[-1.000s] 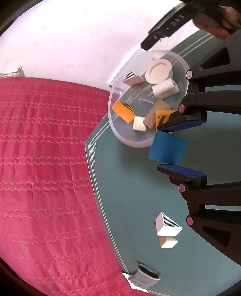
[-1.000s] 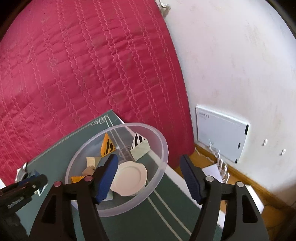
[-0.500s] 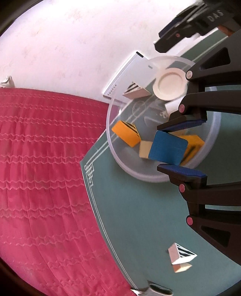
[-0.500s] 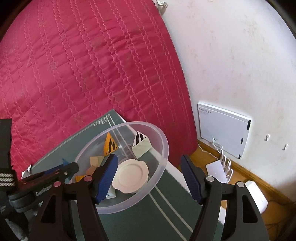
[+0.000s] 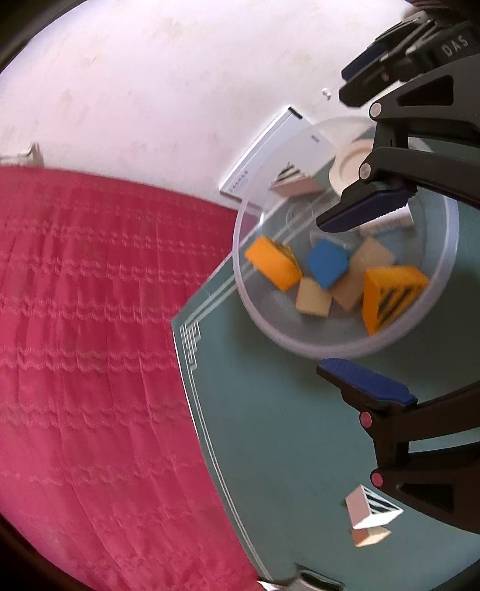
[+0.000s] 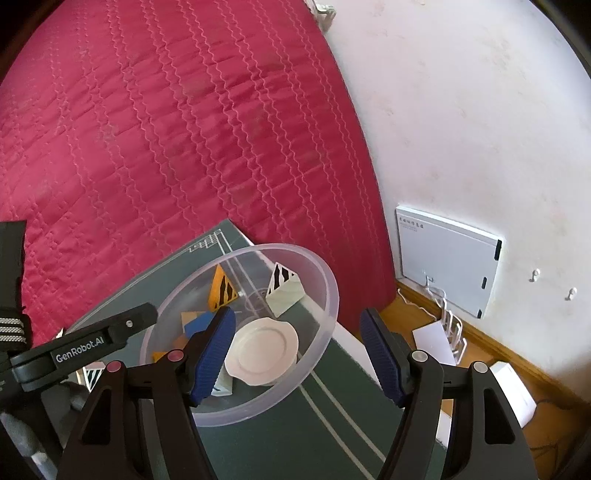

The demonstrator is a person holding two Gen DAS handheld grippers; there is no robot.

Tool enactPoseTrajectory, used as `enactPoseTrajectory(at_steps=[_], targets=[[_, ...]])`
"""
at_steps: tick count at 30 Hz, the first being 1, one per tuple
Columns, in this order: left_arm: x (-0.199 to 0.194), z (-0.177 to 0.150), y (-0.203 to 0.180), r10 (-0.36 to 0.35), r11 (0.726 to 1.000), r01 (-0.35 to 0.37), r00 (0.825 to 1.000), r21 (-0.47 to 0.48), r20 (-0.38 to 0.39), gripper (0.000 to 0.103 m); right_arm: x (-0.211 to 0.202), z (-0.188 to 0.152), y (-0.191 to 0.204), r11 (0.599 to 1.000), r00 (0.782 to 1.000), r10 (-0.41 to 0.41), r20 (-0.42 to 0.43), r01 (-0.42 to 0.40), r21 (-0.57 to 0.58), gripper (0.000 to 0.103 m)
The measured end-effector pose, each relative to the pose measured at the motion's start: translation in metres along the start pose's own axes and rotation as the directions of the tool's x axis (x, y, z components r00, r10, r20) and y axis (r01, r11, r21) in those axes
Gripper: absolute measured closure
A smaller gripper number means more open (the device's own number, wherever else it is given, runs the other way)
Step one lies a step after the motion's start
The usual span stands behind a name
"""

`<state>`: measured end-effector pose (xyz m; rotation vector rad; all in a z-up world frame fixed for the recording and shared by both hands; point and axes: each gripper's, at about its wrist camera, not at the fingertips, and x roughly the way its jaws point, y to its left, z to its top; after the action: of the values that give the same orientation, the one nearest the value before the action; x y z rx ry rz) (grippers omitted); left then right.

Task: Organize rigid objects
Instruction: 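Lower the blue block into the bowl and open the left gripper, then withdraw both grippers from the bowl toward the remaining blocks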

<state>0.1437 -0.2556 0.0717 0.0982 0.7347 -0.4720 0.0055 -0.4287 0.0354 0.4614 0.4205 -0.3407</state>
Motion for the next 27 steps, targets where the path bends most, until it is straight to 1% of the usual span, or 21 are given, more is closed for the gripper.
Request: enactPoseTrajectory(at_steps=[3, 9, 13, 20, 27], targets=[[-0.003, -0.002, 0.007, 0.026, 1.000, -0.026, 1.000, -0.011, 0.006, 0.029, 0.000, -0.001, 0.001, 1.000, 1.000, 0.002, 0.001, -0.002, -0.002, 0.032], [-0.007, -0.006, 0.009, 0.056, 0.998, -0.056, 0.998, 0.005, 0.016, 0.029, -0.001, -0.002, 0.003, 1.000, 1.000, 0.007, 0.000, -0.007, -0.008, 0.032], [-0.009, -0.010, 0.012, 0.072, 0.997, -0.072, 0.997, 0.002, 0.019, 0.025, -0.001, -0.002, 0.005, 1.000, 1.000, 0.016, 0.001, -0.016, -0.015, 0.032], [-0.015, -0.016, 0.024, 0.093, 0.995, -0.093, 0.995, -0.019, 0.024, 0.024, -0.003, -0.006, 0.014, 0.997, 0.998, 0.056, 0.002, -0.056, -0.052, 0.032], [-0.030, -0.024, 0.048, 0.139, 0.990, -0.138, 0.989, -0.038, 0.042, 0.024, -0.002, -0.012, 0.024, 0.991, 0.996, 0.089, -0.012, -0.090, -0.104, 0.032]])
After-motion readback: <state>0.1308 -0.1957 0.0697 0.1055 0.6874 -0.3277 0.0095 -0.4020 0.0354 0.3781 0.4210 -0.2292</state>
